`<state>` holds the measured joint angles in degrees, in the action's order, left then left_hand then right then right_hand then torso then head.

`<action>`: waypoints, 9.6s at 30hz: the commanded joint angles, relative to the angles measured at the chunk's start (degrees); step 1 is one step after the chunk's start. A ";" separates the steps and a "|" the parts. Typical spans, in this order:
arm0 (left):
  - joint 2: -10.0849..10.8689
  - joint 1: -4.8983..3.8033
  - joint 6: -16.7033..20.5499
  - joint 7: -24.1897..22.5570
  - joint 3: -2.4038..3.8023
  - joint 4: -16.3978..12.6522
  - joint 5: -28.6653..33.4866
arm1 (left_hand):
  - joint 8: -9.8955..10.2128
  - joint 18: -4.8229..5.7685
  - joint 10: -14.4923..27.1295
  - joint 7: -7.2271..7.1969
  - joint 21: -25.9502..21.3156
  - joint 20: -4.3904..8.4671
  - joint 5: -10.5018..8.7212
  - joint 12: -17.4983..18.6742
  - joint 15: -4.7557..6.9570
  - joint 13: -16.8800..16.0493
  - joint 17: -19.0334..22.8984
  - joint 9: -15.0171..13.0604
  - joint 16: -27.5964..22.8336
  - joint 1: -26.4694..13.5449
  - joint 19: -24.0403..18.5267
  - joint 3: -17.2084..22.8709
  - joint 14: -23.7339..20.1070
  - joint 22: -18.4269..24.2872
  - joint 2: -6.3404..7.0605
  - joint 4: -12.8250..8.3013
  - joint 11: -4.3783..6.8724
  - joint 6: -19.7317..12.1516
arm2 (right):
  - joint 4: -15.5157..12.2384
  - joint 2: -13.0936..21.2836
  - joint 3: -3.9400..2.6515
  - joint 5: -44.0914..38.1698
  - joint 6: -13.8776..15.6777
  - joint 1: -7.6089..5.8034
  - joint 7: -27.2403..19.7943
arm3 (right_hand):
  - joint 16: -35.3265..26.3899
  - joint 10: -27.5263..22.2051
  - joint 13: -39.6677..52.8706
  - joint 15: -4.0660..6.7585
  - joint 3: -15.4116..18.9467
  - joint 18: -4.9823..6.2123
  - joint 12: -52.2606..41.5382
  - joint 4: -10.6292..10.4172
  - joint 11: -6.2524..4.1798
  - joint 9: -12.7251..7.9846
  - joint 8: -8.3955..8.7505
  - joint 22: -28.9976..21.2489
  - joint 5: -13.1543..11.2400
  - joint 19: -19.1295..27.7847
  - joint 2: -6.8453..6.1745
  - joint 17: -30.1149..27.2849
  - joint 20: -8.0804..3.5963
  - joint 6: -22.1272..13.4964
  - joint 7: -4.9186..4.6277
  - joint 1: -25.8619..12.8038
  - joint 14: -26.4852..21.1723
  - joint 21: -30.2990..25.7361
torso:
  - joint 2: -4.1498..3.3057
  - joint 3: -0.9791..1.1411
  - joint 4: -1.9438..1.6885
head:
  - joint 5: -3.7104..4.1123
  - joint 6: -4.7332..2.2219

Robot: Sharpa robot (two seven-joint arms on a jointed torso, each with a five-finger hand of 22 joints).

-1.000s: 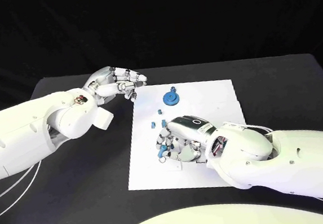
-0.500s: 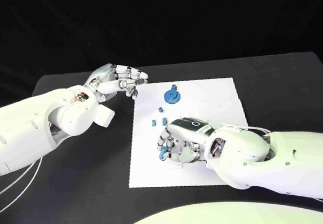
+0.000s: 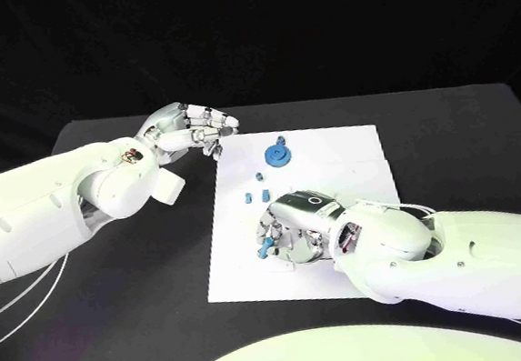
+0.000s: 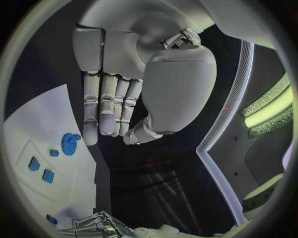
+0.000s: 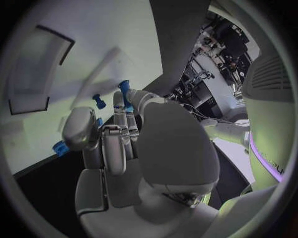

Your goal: Assemble the parts on the task board

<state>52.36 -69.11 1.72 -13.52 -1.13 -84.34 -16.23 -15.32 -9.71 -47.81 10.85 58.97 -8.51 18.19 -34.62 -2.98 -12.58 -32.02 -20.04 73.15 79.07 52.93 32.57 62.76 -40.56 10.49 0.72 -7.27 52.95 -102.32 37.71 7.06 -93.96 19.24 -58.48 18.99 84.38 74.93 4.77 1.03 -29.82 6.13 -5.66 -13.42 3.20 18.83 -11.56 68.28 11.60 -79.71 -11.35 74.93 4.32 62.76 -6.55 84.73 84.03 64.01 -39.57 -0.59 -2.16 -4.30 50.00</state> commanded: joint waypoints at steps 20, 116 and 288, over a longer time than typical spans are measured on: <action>-0.05 -0.02 -0.93 -0.15 0.04 -0.18 0.30 | -0.32 -0.92 0.37 -0.07 0.34 0.07 0.23 -0.37 0.01 0.07 0.07 -0.05 0.29 -0.11 -0.47 0.26 0.33 -0.05 -0.16 -0.13 -0.05 -0.35 | 0.52 -1.51 0.36 -3.24 -2.13 0.65 2.35 | 0.29 -1.27 -0.11 -0.10 -0.26 -0.47 1.44 0.21 0.35 3.41 -0.25 -0.31 -0.59 0.54 -1.28 1.59 0.41 -1.30 -0.85 -1.80 3.49 -0.91 | 0.04 -0.05 0.01 | 0.13 -0.17; 1.28 0.32 -0.70 -1.13 -0.46 -2.48 1.03 | -0.64 -0.89 0.81 0.00 0.53 0.00 0.22 -0.65 -0.09 0.17 0.29 -0.19 0.31 -0.66 -0.72 0.45 0.13 -0.18 -0.05 -0.12 -0.14 -0.75 | -7.17 23.48 0.31 15.50 0.56 1.03 14.39 | 5.62 15.07 85.23 2.01 34.35 -2.75 -84.34 -3.66 -2.51 6.30 -12.95 11.03 -4.21 -5.15 3.03 15.07 -1.33 -6.66 1.57 -18.80 5.97 9.34 | 0.68 -0.07 1.66 | 8.25 -0.77; 1.70 0.33 -0.55 -0.56 -0.51 -2.22 1.46 | -1.27 -0.92 1.14 -0.14 0.56 -0.12 0.30 -1.16 -0.12 0.27 0.17 -0.45 0.56 -1.60 -0.94 0.88 0.19 -0.17 -0.53 0.39 -0.09 -1.00 | -10.20 20.46 0.00 19.84 1.50 -2.31 14.28 | 5.62 15.07 85.23 3.34 31.10 -2.98 -84.34 -3.24 -4.04 8.51 -16.13 13.75 -0.43 -5.64 6.82 15.07 -2.52 -4.94 3.19 -14.20 5.97 9.54 | 0.73 -0.18 1.85 | 7.02 -0.80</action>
<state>54.16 -68.75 1.51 -13.61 -1.67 -86.49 -15.15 -16.22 -9.71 -47.00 10.63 59.17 -8.70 18.19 -35.45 -2.98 -12.38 -31.83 -20.44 73.36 78.09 52.32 33.21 62.76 -40.68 9.97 1.03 -7.26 52.32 -112.17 57.88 7.14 -73.36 18.56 -60.61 34.64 89.70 83.84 74.92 3.91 1.03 3.51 -89.78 -16.62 -0.60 27.39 -27.90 74.91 10.89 -83.90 -4.04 74.91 2.16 58.21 -3.33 70.67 84.02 73.70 -38.90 -0.71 -0.32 2.64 49.24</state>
